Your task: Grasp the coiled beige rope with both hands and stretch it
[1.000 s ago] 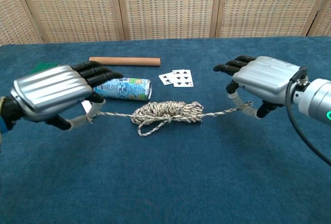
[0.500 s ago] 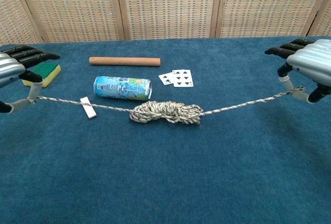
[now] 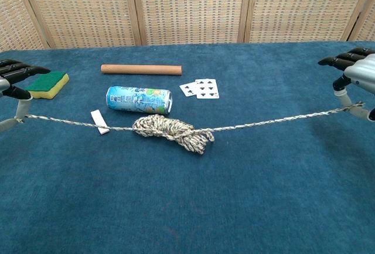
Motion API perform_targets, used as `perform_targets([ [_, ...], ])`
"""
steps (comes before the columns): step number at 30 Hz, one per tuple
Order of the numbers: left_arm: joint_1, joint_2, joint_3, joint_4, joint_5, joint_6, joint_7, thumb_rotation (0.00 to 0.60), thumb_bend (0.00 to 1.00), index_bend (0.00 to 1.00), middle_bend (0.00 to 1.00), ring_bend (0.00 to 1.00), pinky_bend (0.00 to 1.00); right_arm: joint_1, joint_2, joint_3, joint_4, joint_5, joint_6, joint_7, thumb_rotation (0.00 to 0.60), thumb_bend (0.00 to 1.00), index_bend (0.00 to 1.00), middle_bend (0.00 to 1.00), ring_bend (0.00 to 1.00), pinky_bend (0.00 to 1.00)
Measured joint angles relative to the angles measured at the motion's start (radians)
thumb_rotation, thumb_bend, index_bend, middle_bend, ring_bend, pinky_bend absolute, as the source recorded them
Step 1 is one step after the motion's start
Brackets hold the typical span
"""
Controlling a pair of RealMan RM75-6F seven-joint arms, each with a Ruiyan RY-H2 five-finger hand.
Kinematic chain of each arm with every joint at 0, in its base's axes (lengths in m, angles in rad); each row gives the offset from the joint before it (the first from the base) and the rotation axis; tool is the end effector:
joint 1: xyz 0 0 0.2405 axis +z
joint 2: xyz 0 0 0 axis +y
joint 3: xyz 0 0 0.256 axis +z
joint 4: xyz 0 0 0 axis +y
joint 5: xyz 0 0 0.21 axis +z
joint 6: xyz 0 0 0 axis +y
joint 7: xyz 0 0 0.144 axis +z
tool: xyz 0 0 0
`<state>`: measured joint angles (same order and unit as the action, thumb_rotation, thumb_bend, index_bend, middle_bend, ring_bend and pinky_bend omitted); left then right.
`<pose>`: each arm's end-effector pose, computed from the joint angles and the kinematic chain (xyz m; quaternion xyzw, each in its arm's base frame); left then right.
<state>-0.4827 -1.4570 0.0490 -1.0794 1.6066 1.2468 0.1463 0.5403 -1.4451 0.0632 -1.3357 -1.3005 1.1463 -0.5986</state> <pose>-0.2932 0.2949 0.0500 -0.7923 -0.1888 -0.3023 0.4951 -0.2534 -0.3178 0.0414 0.7660 -0.1872 0.2355 0.5680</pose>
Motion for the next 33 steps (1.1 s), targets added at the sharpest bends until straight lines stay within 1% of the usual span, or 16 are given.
perform_targets([
  [1,0.001,-0.001,-0.001,0.0,0.001,0.0,0.0,0.6,0.46,0.65,0.0,0.0,0.0,-0.001,0.0,0.0,0.001,0.0,0.0,0.0,0.6,0.43,0.62,0.0,0.0,0.0],
  [2,0.001,-0.001,-0.001,-0.001,0.001,0.0,-0.001,0.6,0.44,0.62,0.0,0.0,0.0,-0.003,0.0,0.0,0.001,0.0,0.001,0.001,0.6,0.41,0.54,0.0,0.0,0.0],
  [3,0.001,0.0,0.0,-0.001,0.002,0.0,-0.004,0.6,0.38,0.49,0.0,0.0,0.0,-0.006,0.0,0.0,0.0,0.002,0.002,0.001,0.6,0.37,0.43,0.0,0.0,0.0],
  [4,0.002,0.001,0.001,-0.003,0.003,-0.001,-0.009,0.6,0.28,0.3,0.0,0.0,0.0,-0.008,0.001,0.001,-0.003,0.004,0.002,0.002,0.6,0.33,0.34,0.0,0.0,0.0],
  [5,0.002,0.004,0.002,-0.007,0.003,-0.002,-0.014,0.6,0.19,0.18,0.0,0.0,0.0,-0.01,0.002,0.002,-0.006,0.005,0.003,0.004,0.6,0.26,0.22,0.0,0.0,0.0],
  [6,0.003,0.008,0.002,-0.012,0.002,-0.004,-0.019,0.6,0.09,0.04,0.0,0.0,0.0,-0.013,0.004,0.004,-0.012,0.007,0.007,0.01,0.6,0.19,0.14,0.0,0.0,0.0],
  [7,0.005,0.014,0.001,-0.023,0.0,-0.003,-0.028,0.6,0.03,0.0,0.0,0.0,0.0,-0.016,0.006,0.005,-0.018,0.005,0.013,0.014,0.6,0.14,0.1,0.0,0.0,0.0],
  [9,0.011,0.027,-0.004,-0.05,-0.006,0.006,-0.048,0.6,0.0,0.0,0.0,0.0,0.0,-0.024,0.013,0.006,-0.027,-0.012,0.044,0.016,0.6,0.05,0.04,0.0,0.0,0.0],
  [11,0.021,0.051,-0.011,-0.098,-0.015,0.024,-0.076,0.6,0.0,0.0,0.0,0.0,0.0,-0.038,0.019,0.007,-0.041,-0.031,0.088,0.027,0.6,0.01,0.02,0.0,0.0,0.0],
  [15,0.056,0.109,-0.024,-0.226,-0.043,0.069,-0.112,0.6,0.0,0.0,0.0,0.0,0.0,-0.09,0.041,0.006,-0.084,-0.082,0.209,0.136,0.6,0.0,0.0,0.0,0.0,0.0],
  [18,0.107,0.161,-0.025,-0.355,-0.068,0.12,-0.126,0.6,0.0,0.0,0.0,0.0,0.0,-0.154,0.061,-0.005,-0.12,-0.123,0.302,0.238,0.6,0.0,0.0,0.0,0.0,0.0],
  [21,0.176,0.216,-0.014,-0.481,-0.083,0.188,-0.111,0.6,0.0,0.0,0.0,0.0,0.0,-0.233,0.078,-0.028,-0.154,-0.164,0.389,0.322,0.6,0.0,0.0,0.0,0.0,0.0],
  [22,0.207,0.235,-0.005,-0.522,-0.086,0.218,-0.093,0.6,0.0,0.0,0.0,0.0,0.0,-0.245,0.08,-0.033,-0.158,-0.172,0.402,0.331,0.6,0.0,0.0,0.0,0.0,0.0],
  [25,0.276,0.271,0.019,-0.598,-0.083,0.283,-0.041,0.6,0.0,0.0,0.0,0.0,0.0,-0.295,0.085,-0.058,-0.17,-0.214,0.464,0.345,0.6,0.0,0.0,0.0,0.0,0.0],
  [28,0.318,0.293,0.045,-0.643,-0.057,0.325,-0.032,0.6,0.0,0.0,0.0,0.0,0.0,-0.334,0.087,-0.081,-0.18,-0.262,0.512,0.345,0.6,0.0,0.0,0.0,0.0,0.0],
  [33,0.363,0.299,0.066,-0.652,0.002,0.369,-0.037,0.6,0.0,0.0,0.0,0.0,0.0,-0.379,0.087,-0.107,-0.208,-0.324,0.557,0.317,0.6,0.0,0.0,0.0,0.0,0.0],
])
